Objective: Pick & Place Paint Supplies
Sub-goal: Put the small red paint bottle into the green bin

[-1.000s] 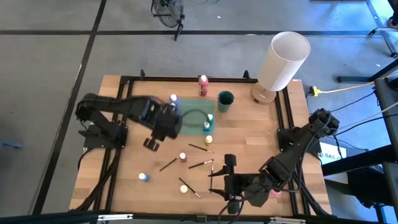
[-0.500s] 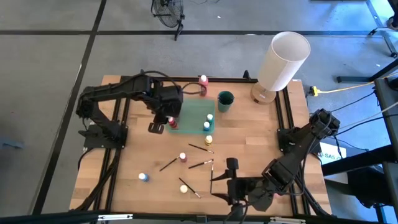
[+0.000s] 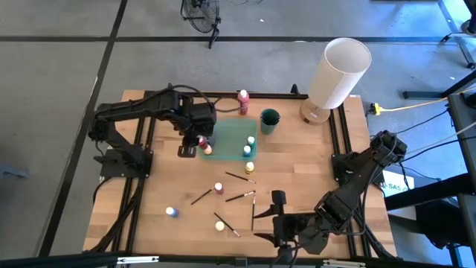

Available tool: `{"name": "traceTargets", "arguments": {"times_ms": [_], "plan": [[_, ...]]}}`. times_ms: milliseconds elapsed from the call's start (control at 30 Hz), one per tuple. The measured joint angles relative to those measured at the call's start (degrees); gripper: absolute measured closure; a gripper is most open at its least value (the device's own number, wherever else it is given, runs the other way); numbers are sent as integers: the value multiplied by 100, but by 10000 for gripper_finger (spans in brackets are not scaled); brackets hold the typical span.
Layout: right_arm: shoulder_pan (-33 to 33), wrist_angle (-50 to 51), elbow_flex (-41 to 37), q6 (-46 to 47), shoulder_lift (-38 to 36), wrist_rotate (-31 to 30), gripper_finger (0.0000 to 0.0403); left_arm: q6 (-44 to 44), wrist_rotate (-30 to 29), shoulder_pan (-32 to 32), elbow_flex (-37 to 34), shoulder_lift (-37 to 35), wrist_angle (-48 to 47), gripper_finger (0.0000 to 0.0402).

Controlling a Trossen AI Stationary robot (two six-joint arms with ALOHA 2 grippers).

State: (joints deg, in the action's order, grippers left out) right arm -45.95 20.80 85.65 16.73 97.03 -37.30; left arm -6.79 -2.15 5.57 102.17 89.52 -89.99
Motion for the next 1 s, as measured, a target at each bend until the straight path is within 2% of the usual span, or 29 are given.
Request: {"name": "traceTargets", "arguments": {"times_ms": [167,433,733,1000], "plan": [[0,0,-2,0,0,0,188,-185,33,17,-976,-452,-3,283],[72,-48,-2,-68,0,-2,188,-212,39,230,-1871,-1016,551,283],[256,-16,-2,-109,0,-9,188,-489,81,489,-2542,-1077,1293,278],[267,64,-2,-131,0,2,187,-734,226,736,-2788,-929,1699,281]]}}
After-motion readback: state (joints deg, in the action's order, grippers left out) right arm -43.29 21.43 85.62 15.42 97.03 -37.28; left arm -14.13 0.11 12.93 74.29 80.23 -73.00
